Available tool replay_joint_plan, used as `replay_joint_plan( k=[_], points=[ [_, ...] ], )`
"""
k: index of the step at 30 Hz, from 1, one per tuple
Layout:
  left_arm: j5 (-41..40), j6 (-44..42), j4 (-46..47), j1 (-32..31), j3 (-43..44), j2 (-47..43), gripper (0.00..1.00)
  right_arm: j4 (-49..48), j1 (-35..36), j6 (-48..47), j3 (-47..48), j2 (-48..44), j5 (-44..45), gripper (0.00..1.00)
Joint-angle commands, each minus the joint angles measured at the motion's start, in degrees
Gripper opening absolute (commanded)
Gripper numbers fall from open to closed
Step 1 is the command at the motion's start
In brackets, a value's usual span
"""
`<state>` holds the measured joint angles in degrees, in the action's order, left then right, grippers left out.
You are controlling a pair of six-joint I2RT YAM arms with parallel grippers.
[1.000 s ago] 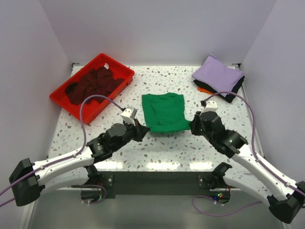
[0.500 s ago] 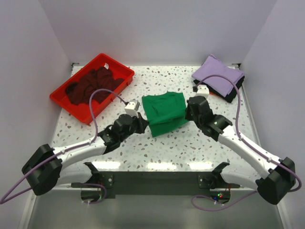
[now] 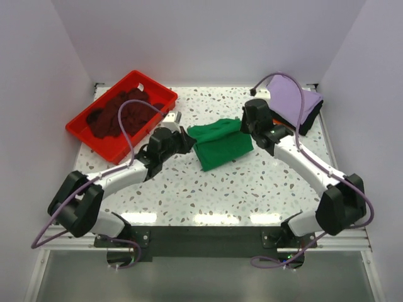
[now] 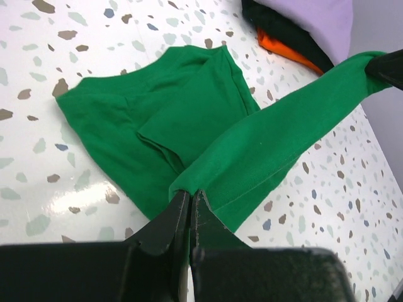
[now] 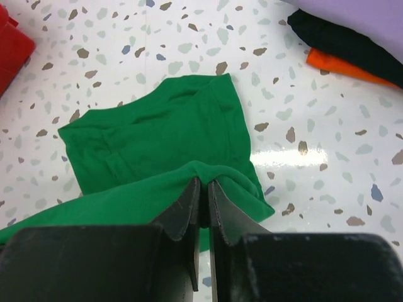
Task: Fold and stack the t-shirts
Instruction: Fold the tshirt
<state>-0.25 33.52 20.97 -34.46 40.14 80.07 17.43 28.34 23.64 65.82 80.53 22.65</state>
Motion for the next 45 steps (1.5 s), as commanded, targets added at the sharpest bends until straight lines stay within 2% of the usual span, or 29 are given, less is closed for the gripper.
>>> replay_joint_plan(
  k=[1, 7, 15, 24, 25, 26, 27, 28, 31, 34, 35, 43, 45],
  points=[
    [5.07, -1.17, 4.77, 3.43, 3.8, 3.41, 0.0, -3.98, -1.27, -2.45, 4.92, 3.74, -0.51, 0.0],
    [9.65, -1.26, 6.18, 7.21, 9.16, 11.5, 0.0, -5.13, -2.85, -3.51, 10.64, 11.92, -2.08, 0.0],
    [10.53, -1.35, 6.89, 11.07, 12.94, 17.3, 0.0, -5.48, -4.17, -4.3, 16.88, 20.01, -3.14, 0.0],
    [14.05, -3.55, 3.9, 13.54, 21.63, 26.18, 0.0, -5.65, -5.75, -4.3, 22.15, 28.0, -4.28, 0.0],
    [13.7, -3.55, 2.77, 13.63, 22.34, 26.71, 0.03, -5.48, -6.01, -4.39, 23.81, 28.71, -4.46, 0.03],
    [13.44, -3.63, 2.15, 13.8, 22.96, 27.41, 0.15, -5.13, -6.45, -4.39, 24.96, 30.54, -5.33, 0.16],
    [13.0, -3.72, 1.45, 13.8, 23.92, 27.5, 0.29, -4.78, -6.71, -4.56, 26.01, 31.26, -6.21, 0.33],
    [11.52, -3.64, 0.31, 13.8, 24.11, 27.33, 0.55, -4.34, -6.89, -4.74, 27.07, 31.96, -7.0, 0.63],
    [10.1, -3.63, 0.47, 13.72, 22.79, 24.88, 0.76, -3.54, -7.59, -5.44, 28.66, 31.71, -10.17, 0.9],
    [9.4, -3.72, 0.47, 13.63, 20.42, 21.89, 0.85, -5.56, -8.12, -6.06, 25.68, 28.2, -13.5, 0.98],
    [9.31, -3.81, 0.56, 13.63, 19.11, 20.66, 0.85, -6.26, -8.64, -5.97, 23.84, 27.23, -14.38, 0.98],
    [9.48, -4.6, -0.14, 12.49, 13.83, 19.24, 0.8, -9.78, -12.42, -5.45, 13.12, 20.9, -25.37, 0.98],
    [9.92, -4.69, 0.12, 11.87, 12.95, 20.12, 0.79, -11.62, -14.36, -4.48, 9.69, 20.37, -30.64, 0.98]
  ],
)
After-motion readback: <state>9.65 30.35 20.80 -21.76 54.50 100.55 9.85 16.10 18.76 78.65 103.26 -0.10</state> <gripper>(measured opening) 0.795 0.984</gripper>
